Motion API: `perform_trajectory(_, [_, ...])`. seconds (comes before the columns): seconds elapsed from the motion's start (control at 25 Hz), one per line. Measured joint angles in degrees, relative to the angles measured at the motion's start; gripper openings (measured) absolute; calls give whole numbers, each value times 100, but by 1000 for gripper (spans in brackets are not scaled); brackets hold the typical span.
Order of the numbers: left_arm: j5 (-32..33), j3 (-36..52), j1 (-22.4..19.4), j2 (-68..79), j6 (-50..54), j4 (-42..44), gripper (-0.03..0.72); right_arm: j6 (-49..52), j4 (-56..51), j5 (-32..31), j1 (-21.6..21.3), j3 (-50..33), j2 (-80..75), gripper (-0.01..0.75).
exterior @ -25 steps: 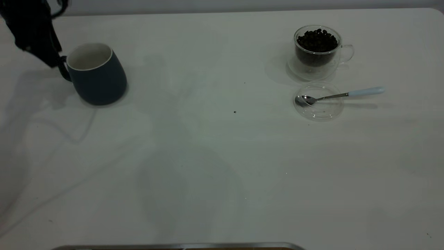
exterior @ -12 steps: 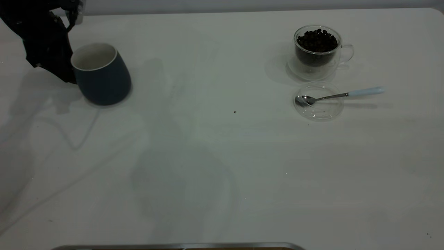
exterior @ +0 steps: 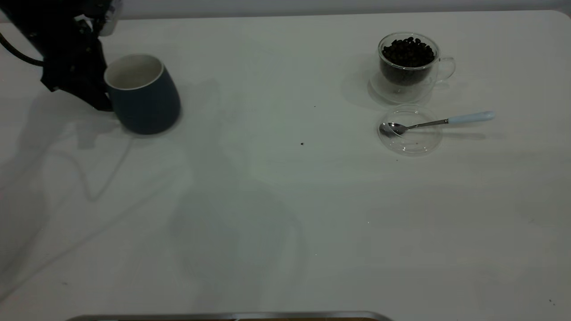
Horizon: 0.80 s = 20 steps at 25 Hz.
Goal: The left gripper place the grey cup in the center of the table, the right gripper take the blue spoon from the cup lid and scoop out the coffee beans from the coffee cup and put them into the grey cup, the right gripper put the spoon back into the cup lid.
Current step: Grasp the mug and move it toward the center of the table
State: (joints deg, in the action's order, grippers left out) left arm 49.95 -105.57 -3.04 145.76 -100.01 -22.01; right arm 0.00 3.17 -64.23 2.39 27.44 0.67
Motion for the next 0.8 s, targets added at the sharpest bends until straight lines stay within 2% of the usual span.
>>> perform_trajectory(0.48, [-289, 0, 735, 11, -350, -135, 474, 0, 0, 0, 0, 0, 0, 562])
perform_trajectory(0.8, [-666, 0, 1212, 37, -352, -651, 474, 0, 0, 0, 0, 0, 0, 562])
